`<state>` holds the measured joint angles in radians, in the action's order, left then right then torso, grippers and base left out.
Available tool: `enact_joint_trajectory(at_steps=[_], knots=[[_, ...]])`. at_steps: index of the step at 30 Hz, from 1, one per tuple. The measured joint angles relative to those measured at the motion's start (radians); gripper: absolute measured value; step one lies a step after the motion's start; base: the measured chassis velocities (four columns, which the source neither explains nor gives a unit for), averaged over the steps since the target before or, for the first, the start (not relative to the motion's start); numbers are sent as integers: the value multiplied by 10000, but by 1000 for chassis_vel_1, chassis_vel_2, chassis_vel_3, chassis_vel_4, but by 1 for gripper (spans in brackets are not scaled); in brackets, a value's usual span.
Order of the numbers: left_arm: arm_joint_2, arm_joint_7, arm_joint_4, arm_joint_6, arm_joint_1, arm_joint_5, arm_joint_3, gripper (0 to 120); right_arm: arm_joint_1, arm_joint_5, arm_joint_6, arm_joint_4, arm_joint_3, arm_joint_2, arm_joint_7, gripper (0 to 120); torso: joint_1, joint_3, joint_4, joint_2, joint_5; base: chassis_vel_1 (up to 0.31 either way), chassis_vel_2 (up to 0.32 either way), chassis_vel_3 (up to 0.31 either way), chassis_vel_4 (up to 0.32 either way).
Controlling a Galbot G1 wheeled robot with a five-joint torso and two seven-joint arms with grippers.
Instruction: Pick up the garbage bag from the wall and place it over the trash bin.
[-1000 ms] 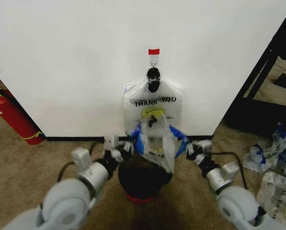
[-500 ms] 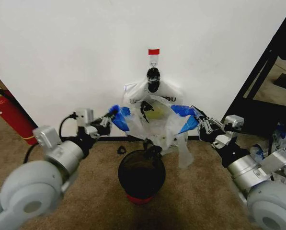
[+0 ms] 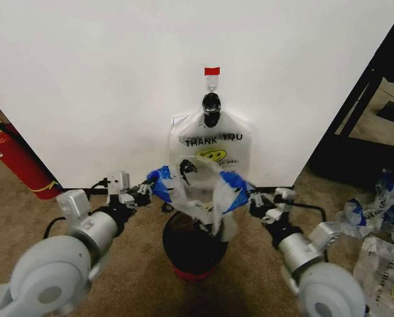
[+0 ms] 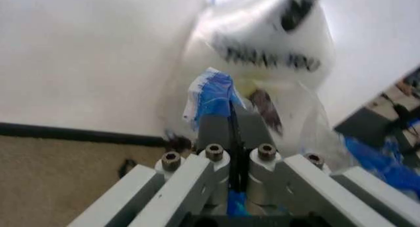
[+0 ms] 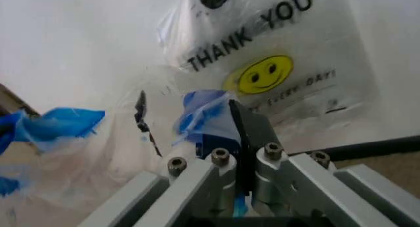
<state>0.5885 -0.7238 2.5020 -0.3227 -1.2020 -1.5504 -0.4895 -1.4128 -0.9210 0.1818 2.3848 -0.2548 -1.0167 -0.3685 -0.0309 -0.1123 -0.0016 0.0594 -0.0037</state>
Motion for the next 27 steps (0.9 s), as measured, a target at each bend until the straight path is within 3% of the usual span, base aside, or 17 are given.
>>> enact_joint_trajectory(at_steps=[1,6,8,11,15,18,27], knots=[[-85,-79,-2,-61,-38,-448,-475,0,-39,-143,61,166,-3,9,-65,0,0,1,0,0,1,0,0,0,0],[-235,-299,-5,-407,-82,-1556,-1202,0,-554,-527,476,779,-371,191,-418,0,0,1,-3,1,-5,0,0,0,0],[-233,-403,-9,-586,25,-2056,-997,0,-817,-571,694,935,-581,319,-553,0,1,1,1,1,6,0,0,0,0],[-39,-290,-13,-727,100,-2247,-489,0,-935,-514,811,942,-718,442,-665,0,0,0,-4,0,-6,0,0,0,0],[505,517,-14,-636,330,-1363,663,0,-858,-536,835,704,-1027,503,-701,0,0,1,-2,0,-5,0,0,0,0],[619,705,-18,-603,312,-963,921,0,-788,-516,788,387,-950,465,-681,0,0,0,-3,1,0,0,0,0,0],[1284,1044,-561,-523,-252,616,1990,0,-153,535,500,-1719,372,-712,-258,0,0,0,1,1,-2,0,0,0,0]])
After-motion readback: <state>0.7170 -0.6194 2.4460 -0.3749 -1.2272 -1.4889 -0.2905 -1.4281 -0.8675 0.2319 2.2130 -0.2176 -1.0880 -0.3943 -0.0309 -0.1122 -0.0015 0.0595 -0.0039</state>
